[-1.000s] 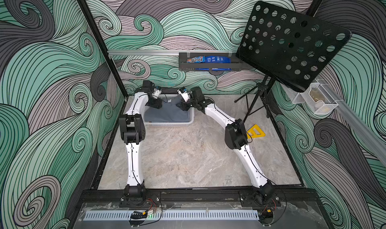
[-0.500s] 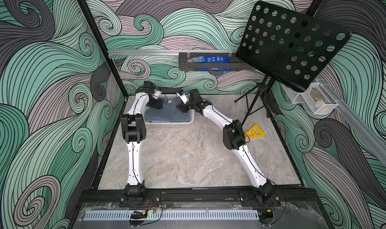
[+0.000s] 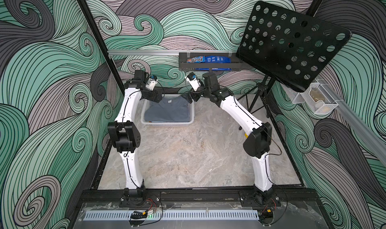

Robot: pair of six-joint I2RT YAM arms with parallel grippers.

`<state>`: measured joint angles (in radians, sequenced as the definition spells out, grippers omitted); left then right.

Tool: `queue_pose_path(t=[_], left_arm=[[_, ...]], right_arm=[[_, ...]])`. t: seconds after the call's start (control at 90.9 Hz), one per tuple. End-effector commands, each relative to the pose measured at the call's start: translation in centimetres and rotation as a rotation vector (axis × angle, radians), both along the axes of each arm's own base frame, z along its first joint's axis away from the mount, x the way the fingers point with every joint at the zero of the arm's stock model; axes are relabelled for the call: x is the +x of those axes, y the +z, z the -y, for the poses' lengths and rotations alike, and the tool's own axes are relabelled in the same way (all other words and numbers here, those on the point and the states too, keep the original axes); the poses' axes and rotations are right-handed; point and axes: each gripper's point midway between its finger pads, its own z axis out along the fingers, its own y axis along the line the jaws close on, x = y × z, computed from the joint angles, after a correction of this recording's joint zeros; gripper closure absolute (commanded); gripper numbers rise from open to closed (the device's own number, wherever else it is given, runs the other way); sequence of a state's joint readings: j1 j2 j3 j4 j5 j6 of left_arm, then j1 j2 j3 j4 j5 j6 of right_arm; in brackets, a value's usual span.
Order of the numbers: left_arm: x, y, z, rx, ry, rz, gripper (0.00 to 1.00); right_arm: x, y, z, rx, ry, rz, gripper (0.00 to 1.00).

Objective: Put the folded t-shirts into the basket
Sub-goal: Place the T-shirt in the bin, then reset both arms

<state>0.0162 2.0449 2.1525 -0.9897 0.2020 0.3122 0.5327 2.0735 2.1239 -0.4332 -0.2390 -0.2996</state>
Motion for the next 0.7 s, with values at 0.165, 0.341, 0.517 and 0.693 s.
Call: queue_pose_path(t=[0.165, 0.341, 0.517, 0.693], left_arm=[[-7.9, 2.3, 0.2, 0.006, -0.029, 0.05, 0.01], [-12.9, 1.1, -2.0, 0.101, 0.066, 0.21, 0.01], [-16.7, -1.5, -5.4, 0.166, 0.237, 0.407, 0.01], [-19.2, -3.7, -8.5, 0.137, 0.463, 0.504, 0.01]], right_arm=[[-5.4, -0.6, 9.7, -0.109, -0.123, 0.029, 0.01], [-8.6, -2.4, 18.4, -0.106, -0.271, 0.059, 0.01], [-11.6, -4.7, 27.4, -0.083, -0.491, 0.148, 0.01], [-13.8, -7.1, 34.0, 0.001, -0.696, 0.191, 0.01]])
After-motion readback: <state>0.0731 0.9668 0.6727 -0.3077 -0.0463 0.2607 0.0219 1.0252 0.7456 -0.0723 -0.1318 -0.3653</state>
